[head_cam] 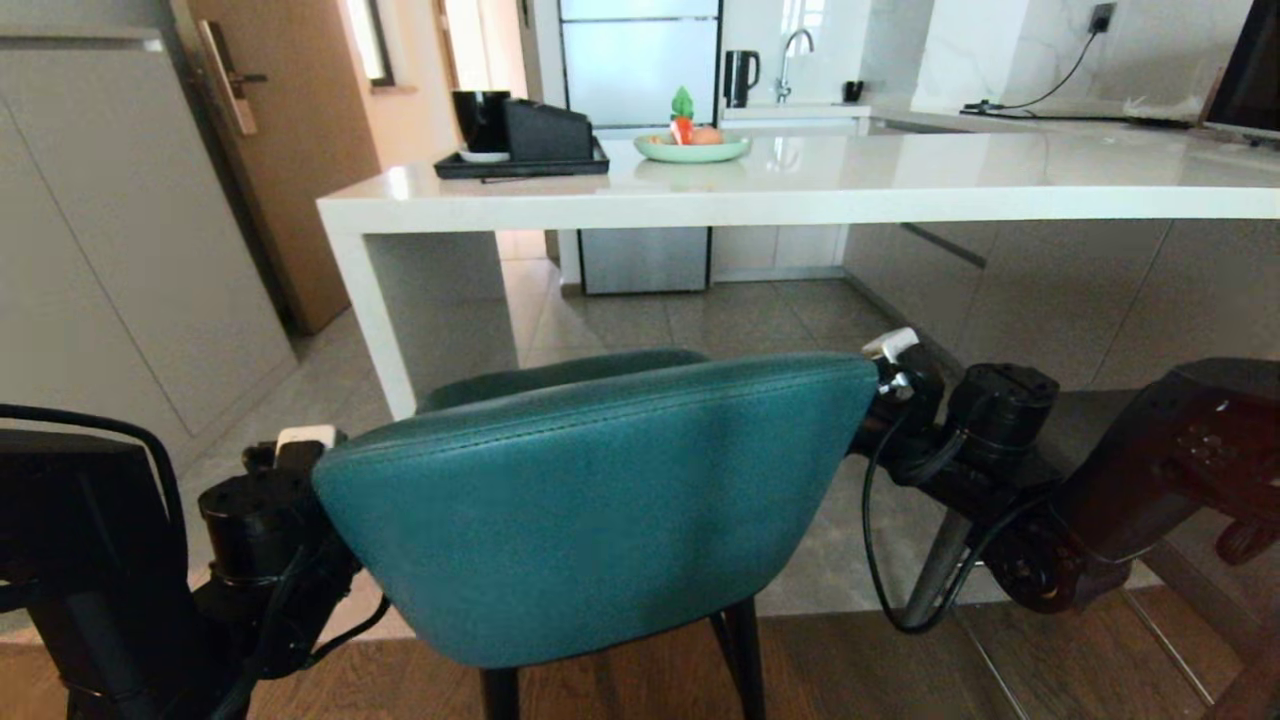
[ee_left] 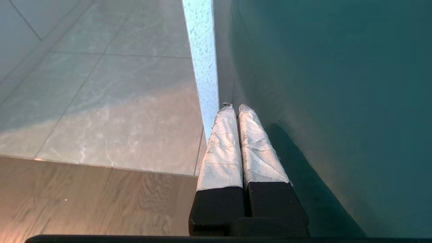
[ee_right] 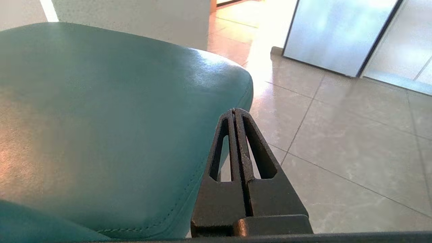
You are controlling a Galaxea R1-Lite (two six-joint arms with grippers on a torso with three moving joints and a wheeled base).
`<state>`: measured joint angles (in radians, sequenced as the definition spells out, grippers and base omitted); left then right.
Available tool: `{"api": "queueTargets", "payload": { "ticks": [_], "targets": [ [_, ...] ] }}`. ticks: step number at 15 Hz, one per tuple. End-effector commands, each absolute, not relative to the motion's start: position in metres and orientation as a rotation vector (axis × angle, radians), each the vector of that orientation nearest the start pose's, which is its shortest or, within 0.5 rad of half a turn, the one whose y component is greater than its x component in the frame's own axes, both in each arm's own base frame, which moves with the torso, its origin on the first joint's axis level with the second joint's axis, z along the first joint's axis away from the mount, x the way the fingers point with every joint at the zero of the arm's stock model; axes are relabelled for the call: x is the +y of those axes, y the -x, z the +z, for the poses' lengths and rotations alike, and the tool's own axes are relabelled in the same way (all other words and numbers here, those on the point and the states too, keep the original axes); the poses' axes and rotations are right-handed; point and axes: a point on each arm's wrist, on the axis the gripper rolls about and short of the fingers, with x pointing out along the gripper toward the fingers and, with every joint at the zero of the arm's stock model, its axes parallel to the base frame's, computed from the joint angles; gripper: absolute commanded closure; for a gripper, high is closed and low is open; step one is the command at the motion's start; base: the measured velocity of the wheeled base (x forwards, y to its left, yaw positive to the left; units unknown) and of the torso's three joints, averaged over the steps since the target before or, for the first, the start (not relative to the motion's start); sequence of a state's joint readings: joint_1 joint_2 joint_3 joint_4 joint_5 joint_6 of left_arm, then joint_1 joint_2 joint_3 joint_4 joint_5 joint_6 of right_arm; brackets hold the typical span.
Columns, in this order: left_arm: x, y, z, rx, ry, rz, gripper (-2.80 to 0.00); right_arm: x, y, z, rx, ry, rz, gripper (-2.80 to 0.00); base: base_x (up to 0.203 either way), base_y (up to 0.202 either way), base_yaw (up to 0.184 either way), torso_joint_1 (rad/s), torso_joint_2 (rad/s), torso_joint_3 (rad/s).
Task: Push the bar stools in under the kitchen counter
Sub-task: Push the blue chair back under the dining table
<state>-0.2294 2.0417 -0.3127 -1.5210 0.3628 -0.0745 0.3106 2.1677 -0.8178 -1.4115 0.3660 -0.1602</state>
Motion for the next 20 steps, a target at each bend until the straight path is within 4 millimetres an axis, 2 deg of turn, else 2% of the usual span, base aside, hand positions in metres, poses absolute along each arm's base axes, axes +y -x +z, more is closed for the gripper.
{"api": "queueTargets", "payload": {
  "ticks": [1, 7, 11, 15, 20],
  "targets": [
    [-0.061, -0.281, 0.066, 0.165, 0.022, 0.130, 0.00, 0.140, -0.346, 0.102, -0.115, 0.157, 0.732, 0.00, 0.000, 0.000, 0.000, 0.000, 0.00, 0.000],
    [-0.088, -0.289, 0.071, 0.158, 0.013, 0.089, 0.00, 0.132, -0.311, 0.104, -0.103, 0.174, 0.782, 0.00, 0.000, 0.000, 0.000, 0.000, 0.00, 0.000],
    [-0.096, -0.288, 0.072, 0.156, 0.012, 0.067, 0.00, 0.122, -0.310, 0.114, -0.135, 0.175, 0.758, 0.00, 0.000, 0.000, 0.000, 0.000, 0.00, 0.000],
    [-0.090, -0.289, 0.073, 0.156, 0.015, 0.086, 0.00, 0.114, -0.311, 0.119, -0.145, 0.172, 0.722, 0.00, 0.000, 0.000, 0.000, 0.000, 0.00, 0.000],
    [-0.098, -0.303, 0.080, 0.140, 0.020, 0.075, 0.00, 0.107, -0.317, 0.119, -0.142, 0.173, 0.664, 0.00, 0.000, 0.000, 0.000, 0.000, 0.00, 0.000]
  ]
}}
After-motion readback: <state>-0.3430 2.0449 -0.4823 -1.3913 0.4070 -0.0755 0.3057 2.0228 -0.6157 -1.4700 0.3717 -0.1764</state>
